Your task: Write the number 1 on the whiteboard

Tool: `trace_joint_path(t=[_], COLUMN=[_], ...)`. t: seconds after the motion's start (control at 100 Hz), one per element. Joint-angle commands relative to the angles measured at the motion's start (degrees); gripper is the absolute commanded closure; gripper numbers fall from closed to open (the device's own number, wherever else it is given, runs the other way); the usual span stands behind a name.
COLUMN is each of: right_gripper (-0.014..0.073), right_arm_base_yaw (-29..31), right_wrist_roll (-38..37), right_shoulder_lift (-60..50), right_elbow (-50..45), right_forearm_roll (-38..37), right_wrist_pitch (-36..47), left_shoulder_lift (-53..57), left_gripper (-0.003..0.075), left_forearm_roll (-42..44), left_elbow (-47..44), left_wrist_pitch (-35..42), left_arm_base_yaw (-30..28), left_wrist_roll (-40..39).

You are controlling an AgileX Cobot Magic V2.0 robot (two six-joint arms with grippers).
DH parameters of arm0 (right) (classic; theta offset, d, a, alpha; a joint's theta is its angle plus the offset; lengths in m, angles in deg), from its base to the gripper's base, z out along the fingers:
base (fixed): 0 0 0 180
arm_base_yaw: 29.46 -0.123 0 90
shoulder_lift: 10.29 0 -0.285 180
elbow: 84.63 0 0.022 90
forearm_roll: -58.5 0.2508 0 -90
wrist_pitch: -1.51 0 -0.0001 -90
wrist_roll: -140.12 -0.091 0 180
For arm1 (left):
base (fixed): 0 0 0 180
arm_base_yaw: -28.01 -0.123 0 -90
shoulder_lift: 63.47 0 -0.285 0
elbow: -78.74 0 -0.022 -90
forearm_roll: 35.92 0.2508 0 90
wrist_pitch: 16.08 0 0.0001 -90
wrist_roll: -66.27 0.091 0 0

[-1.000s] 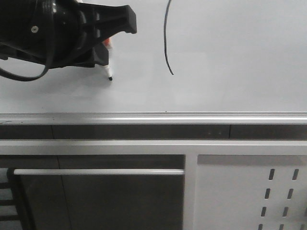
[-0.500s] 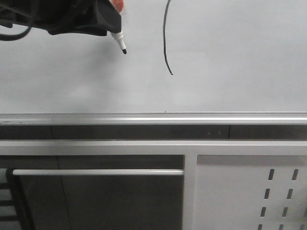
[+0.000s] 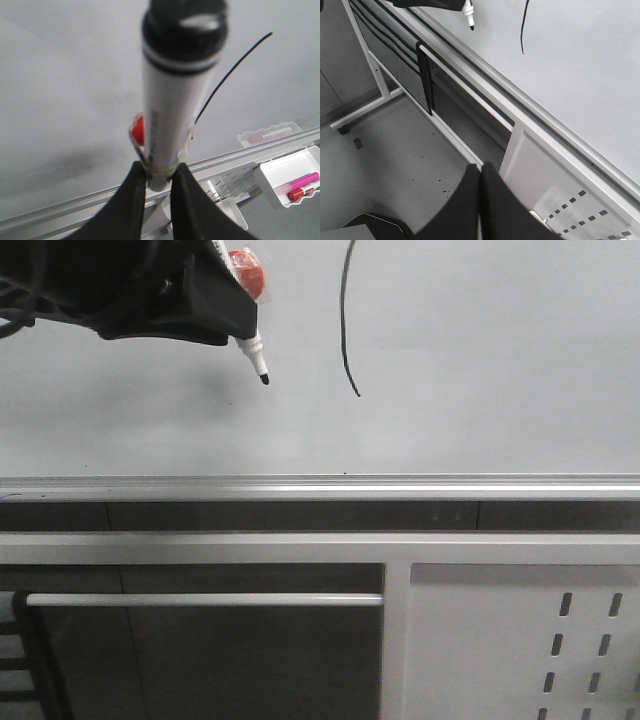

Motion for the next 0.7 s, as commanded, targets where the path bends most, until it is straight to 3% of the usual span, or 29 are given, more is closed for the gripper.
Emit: trace_joint_path(t=[0.0,0.4,0.69], right_gripper=[0.0673,0.0673,0.0673], right_arm_base_yaw=[0.12,0.12,0.12], right_wrist_roll=[-0.05,-0.05,-0.05], right_shoulder_lift=[-0.03,-0.03,-0.03], right_elbow=[1.39,1.39,1.39], right_forearm_roll=[-0.3,-0.3,-0.3], right_wrist_pitch=[4.21,4.97,5.11], left_shoulder_lift=[2.05,2.05,2.05], left_gripper=[0.0739,0.0739,0.0739], left_forearm_roll=[2.54,2.54,2.28], left_elbow=[1.44,1.18,-1.89], left_wrist_pitch=[0.1,17.24,17.87], left_arm_base_yaw=[-0.81,-12.28,-13.38], left_wrist_roll=[0.07,-1.43,1.96])
